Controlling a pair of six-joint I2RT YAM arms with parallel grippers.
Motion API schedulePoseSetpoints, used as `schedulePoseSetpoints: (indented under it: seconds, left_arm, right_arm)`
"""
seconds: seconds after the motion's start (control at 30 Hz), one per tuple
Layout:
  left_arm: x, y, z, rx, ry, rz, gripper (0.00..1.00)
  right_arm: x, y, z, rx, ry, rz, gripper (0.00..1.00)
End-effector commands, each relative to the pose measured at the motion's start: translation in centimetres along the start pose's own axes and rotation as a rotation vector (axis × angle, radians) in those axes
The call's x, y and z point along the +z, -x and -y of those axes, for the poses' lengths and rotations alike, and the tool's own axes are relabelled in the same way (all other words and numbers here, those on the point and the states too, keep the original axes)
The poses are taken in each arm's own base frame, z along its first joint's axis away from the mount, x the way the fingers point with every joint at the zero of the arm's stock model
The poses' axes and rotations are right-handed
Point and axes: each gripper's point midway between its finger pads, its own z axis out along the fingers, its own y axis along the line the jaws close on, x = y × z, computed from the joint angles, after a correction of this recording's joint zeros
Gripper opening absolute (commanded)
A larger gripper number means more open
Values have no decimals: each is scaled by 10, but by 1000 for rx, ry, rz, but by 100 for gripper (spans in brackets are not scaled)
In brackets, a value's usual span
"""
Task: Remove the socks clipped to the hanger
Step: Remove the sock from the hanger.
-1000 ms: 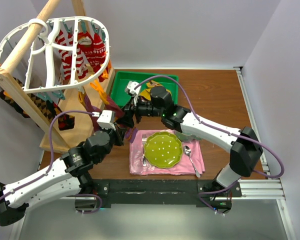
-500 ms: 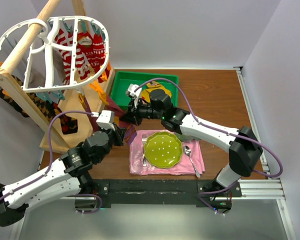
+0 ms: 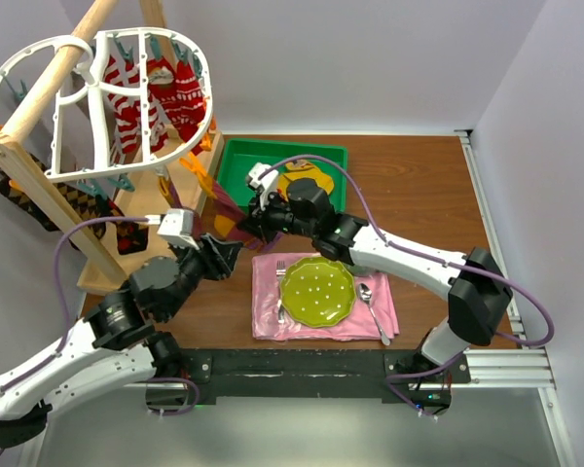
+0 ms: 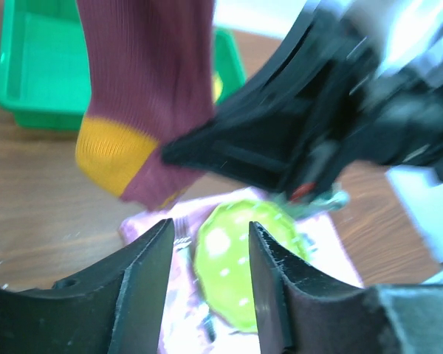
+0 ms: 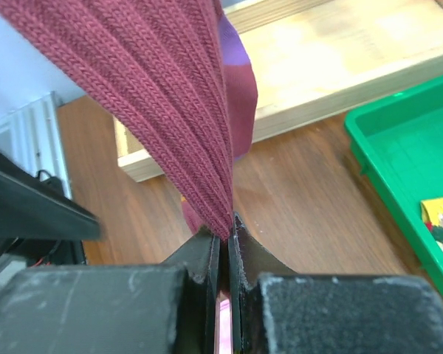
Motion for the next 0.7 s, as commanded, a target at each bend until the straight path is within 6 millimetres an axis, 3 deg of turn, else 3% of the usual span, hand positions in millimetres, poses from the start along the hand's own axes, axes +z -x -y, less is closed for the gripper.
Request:
schedulePoseSetpoints:
  seconds: [0.0, 0.4, 0.67]
  left_arm:
    - [-18, 50, 20, -96, -67, 103, 51]
    - [-25, 135, 12, -188, 103, 346, 56]
    - [-30, 164, 9, -240, 149, 454, 61]
  right_arm:
    - [-9, 18, 3, -35, -111, 35, 0]
    - [-13, 33, 7, -7, -227, 110, 0]
    - [-12, 33, 2, -6, -229, 106, 0]
